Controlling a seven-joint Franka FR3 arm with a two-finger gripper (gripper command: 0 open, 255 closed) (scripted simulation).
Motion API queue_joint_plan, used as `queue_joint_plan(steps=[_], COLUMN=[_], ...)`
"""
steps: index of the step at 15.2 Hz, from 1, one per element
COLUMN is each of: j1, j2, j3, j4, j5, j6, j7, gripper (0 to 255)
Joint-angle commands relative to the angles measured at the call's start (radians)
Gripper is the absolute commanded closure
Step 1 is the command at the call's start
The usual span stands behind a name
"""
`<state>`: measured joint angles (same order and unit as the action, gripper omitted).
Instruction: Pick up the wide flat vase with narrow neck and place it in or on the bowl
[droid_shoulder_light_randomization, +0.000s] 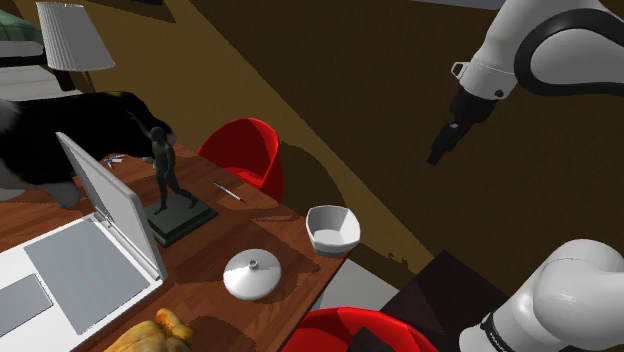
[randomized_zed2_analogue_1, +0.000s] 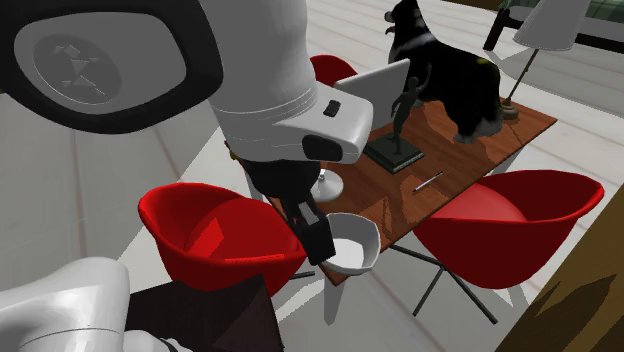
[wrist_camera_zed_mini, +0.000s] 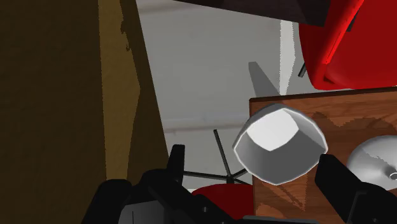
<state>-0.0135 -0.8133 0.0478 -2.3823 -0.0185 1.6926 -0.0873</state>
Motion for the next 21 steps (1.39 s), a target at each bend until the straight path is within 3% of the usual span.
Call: queue_joint_plan(steps=[1, 12, 21], j1=[0.0, 0.047, 0.053], j2=[0.0, 0.219, 0.501], j3=[0.0, 0.209, 0.377], j4=[0.0, -0.026, 0.069], j5=[0.0, 0.097, 0.084], j6=[0.0, 0.218, 0.382], j7=[0.0, 0.24, 0.454], gripper=[0, 0, 0])
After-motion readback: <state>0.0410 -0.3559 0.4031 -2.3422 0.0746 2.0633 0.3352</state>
